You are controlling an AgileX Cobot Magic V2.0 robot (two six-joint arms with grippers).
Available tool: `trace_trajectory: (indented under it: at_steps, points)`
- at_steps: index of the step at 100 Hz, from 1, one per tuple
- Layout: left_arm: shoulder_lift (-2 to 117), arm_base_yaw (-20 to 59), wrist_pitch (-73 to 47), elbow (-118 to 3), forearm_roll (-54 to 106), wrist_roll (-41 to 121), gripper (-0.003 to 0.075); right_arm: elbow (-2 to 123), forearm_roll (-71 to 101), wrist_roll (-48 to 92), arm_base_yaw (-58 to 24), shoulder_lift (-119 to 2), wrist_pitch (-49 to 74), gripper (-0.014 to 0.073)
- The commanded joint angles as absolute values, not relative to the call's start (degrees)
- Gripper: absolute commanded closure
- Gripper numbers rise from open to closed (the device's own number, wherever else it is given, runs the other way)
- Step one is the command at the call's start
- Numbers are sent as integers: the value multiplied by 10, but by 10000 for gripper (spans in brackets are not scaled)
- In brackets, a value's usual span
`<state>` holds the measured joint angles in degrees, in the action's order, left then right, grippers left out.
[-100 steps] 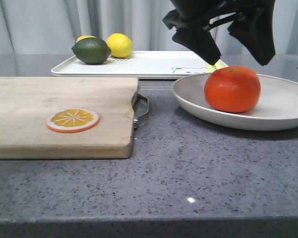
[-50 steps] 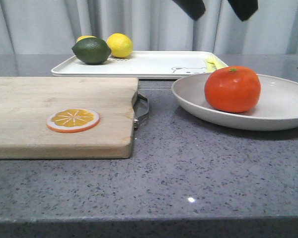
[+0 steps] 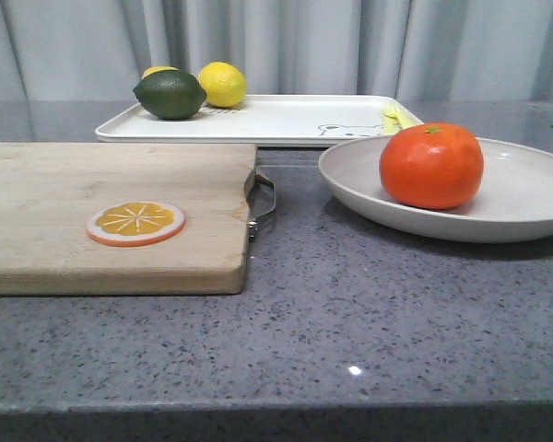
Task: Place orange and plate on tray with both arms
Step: 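Open the left gripper and raise it away from the orange, then move the right gripper to the plate rim and grip the rim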
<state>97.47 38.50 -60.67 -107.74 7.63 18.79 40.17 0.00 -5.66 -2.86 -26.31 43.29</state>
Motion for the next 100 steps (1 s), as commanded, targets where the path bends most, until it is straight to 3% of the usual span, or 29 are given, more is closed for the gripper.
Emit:
trace_trajectory:
  at_steps: [1, 65, 100]
  points:
    - [924, 361, -565, -1067, 80, 178, 115, 420, 0, -55, -28, -271, 397, 180]
    - [654, 224, -397, -692, 79, 155, 118, 420, 0, -55, -28, -271, 396, 180]
    - [533, 188, -353, -579, 80, 134, 121, 413, 0, -55, -28, -283, 390, 180]
